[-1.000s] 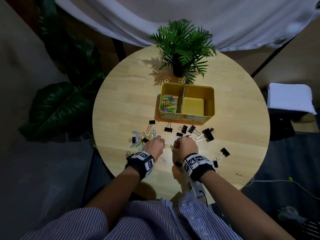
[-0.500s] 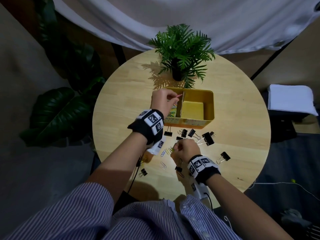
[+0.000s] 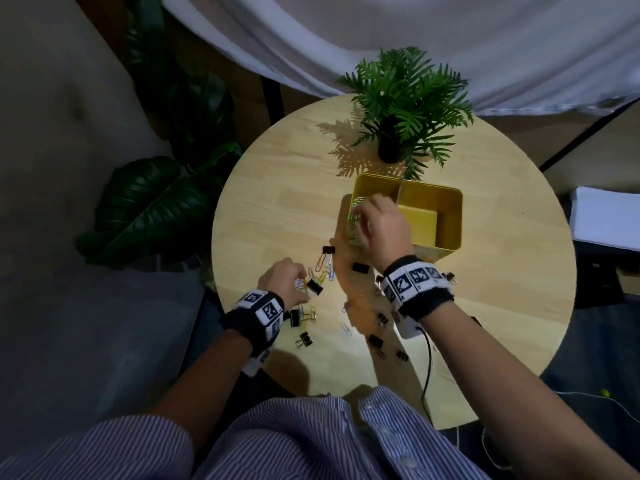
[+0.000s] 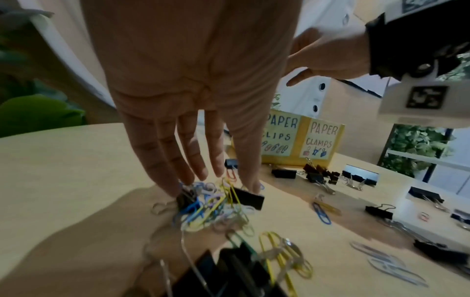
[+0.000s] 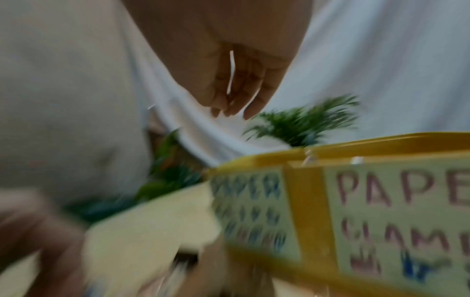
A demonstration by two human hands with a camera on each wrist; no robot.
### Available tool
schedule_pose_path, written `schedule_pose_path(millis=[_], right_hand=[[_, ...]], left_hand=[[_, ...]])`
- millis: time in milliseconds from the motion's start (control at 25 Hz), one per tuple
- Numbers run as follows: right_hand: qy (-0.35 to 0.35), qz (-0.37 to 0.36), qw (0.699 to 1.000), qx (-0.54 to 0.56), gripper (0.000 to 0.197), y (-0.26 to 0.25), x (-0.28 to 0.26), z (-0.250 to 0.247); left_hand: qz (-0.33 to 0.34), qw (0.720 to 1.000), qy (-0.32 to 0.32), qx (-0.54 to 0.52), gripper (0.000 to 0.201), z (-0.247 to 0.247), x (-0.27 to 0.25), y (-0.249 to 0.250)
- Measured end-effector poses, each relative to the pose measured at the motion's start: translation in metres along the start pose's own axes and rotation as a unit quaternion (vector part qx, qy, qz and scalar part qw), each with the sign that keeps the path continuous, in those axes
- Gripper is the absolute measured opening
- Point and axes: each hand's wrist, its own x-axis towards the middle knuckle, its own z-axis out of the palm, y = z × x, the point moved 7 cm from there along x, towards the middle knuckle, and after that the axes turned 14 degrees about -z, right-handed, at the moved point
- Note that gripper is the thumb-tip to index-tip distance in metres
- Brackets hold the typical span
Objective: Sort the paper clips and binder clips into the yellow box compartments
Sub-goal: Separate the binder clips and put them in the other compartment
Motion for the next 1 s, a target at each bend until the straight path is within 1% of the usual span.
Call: schedule_pose_path(millis=[40,80,120,160,200,280,400,480,560,600,640,680,720,760,800,840,880,920,1000], right_hand=[[-0.091,-0.045,0.995,0.007,0.016,-0.015,-0.011,0.028],[-0.190,-0.071,0.979,0.017,0.017,-0.026,-0.027,0.058],[-0.260,-0.085,0.961,0.025,0.019,-0.032,-0.044,0.082],[-0.295,-0.096,0.950,0.031,0.022,-0.036,-0.059,0.098],[-0.301,-0.105,0.947,0.038,0.024,-0.039,-0.072,0.106],[-0.280,-0.115,0.952,0.035,0.021,-0.041,-0.090,0.109],[-0.249,-0.117,0.961,0.017,0.015,-0.035,-0.111,0.095],[-0.248,-0.097,0.964,0.013,0.014,-0.025,-0.120,0.085],[-0.249,-0.098,0.964,0.006,0.016,-0.015,-0.126,0.081],[-0.251,-0.108,0.962,0.001,0.017,-0.013,-0.129,0.078],[-0.251,-0.115,0.961,-0.007,0.018,-0.009,-0.131,0.075],[-0.246,-0.112,0.963,-0.016,0.020,-0.004,-0.132,0.070],[-0.237,-0.092,0.967,-0.027,0.020,0.003,-0.131,0.063],[-0.223,-0.060,0.972,-0.041,0.020,0.012,-0.129,0.057],[-0.210,-0.022,0.976,-0.058,0.021,0.022,-0.128,0.050],[-0.200,0.009,0.977,-0.075,0.022,0.031,-0.128,0.045],[-0.198,0.031,0.975,-0.092,0.024,0.038,-0.128,0.042],[-0.200,0.044,0.973,-0.107,0.026,0.042,-0.129,0.042],[-0.205,0.049,0.970,-0.118,0.028,0.041,-0.130,0.043]], left_hand=[[0.008,1.000,-0.011,0.027,0.044,0.006,0.000,-0.001],[0.014,0.999,-0.013,0.039,0.043,0.011,0.000,-0.003],[0.018,0.999,-0.012,0.043,0.036,0.015,0.001,-0.005],[0.022,0.999,-0.007,0.041,0.027,0.018,0.001,-0.007],[0.024,0.999,-0.001,0.033,0.018,0.021,0.001,-0.010],[0.035,0.999,0.015,-0.007,0.010,0.022,0.002,-0.017],[0.041,0.991,0.039,-0.121,0.008,0.014,0.005,-0.028],[0.033,0.985,0.032,-0.169,0.009,0.014,0.008,-0.029],[0.063,0.980,-0.018,-0.189,0.016,0.020,0.008,-0.015],[0.086,0.978,-0.027,-0.190,0.021,0.019,0.005,-0.005],[0.100,0.979,-0.001,-0.179,0.026,0.015,0.005,0.003],[0.098,0.982,0.043,-0.153,0.033,0.009,0.006,0.007],[0.072,0.988,0.069,-0.120,0.045,0.006,0.007,0.009],[0.029,0.995,0.052,-0.086,0.058,0.010,0.008,0.009],[-0.015,0.998,-0.001,-0.054,0.070,0.021,0.008,0.010],[-0.046,0.997,-0.061,-0.021,0.076,0.034,0.004,0.013],[-0.057,0.993,-0.103,0.012,0.078,0.049,-0.001,0.021],[-0.049,0.990,-0.129,0.043,0.077,0.060,-0.009,0.033],[-0.002,0.983,-0.165,0.078,0.073,0.078,-0.026,0.056]])
